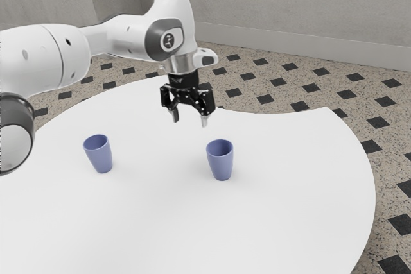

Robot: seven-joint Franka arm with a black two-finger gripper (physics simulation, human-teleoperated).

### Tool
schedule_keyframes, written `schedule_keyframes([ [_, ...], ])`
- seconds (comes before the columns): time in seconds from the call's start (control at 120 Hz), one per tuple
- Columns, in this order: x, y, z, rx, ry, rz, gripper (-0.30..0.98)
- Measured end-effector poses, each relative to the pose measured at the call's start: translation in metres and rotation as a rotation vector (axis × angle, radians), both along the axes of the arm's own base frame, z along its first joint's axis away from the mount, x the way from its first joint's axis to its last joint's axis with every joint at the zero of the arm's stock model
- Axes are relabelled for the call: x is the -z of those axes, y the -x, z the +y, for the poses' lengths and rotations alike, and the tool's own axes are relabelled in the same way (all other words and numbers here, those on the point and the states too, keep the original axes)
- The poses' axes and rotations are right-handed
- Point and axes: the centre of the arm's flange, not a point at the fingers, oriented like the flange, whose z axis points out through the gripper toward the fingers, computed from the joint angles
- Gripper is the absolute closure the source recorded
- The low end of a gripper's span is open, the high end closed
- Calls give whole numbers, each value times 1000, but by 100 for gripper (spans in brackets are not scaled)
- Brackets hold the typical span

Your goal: Place the right cup onto the left cup

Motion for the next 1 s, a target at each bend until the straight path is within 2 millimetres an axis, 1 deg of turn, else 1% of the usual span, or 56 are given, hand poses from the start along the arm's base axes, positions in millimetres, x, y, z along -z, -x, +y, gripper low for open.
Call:
schedule_keyframes([
  [0.092,2,-7,-2,-12,-2,-6,2],
  [0.3,15,-20,-3,-48,-11,-4,2],
  [0.475,33,-28,-3,-72,-21,7,2],
  [0.692,61,-32,-3,-92,-36,38,2],
  [1.0,87,-36,-8,-104,-43,52,2],
])
